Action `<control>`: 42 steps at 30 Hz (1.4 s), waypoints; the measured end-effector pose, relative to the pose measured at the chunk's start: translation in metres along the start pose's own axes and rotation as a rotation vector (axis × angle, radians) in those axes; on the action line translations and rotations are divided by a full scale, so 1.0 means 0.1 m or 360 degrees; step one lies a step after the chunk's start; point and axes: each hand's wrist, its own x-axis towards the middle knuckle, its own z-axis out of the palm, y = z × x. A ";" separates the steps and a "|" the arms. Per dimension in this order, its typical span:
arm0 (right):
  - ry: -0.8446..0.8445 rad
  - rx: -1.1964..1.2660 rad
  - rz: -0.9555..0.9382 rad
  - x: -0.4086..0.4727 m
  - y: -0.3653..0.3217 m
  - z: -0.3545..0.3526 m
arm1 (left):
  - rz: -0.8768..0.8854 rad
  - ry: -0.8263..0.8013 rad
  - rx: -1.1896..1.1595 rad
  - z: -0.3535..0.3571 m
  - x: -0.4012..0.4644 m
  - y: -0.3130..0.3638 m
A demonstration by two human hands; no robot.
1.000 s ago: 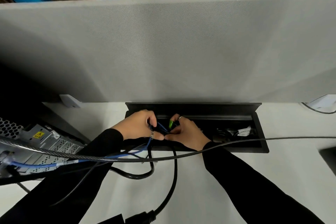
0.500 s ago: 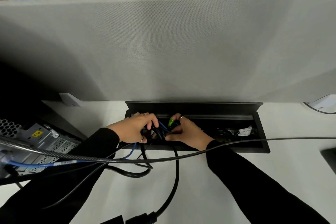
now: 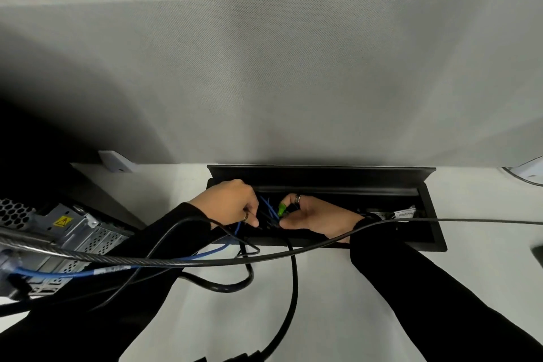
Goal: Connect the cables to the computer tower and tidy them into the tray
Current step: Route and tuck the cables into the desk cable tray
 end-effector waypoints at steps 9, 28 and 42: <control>0.0383 -0.0441 0.0280 0.19 -0.01 0.13 | -0.0133 -0.0006 0.0093 0.10 0.11 0.02; 0.0389 -0.0732 0.0189 0.24 -0.04 0.21 | -0.0008 -0.0104 -0.0116 0.07 0.00 -0.04; 0.0395 -0.0967 0.0231 0.21 -0.07 0.15 | -0.0286 -0.0124 -0.0442 0.19 0.06 -0.07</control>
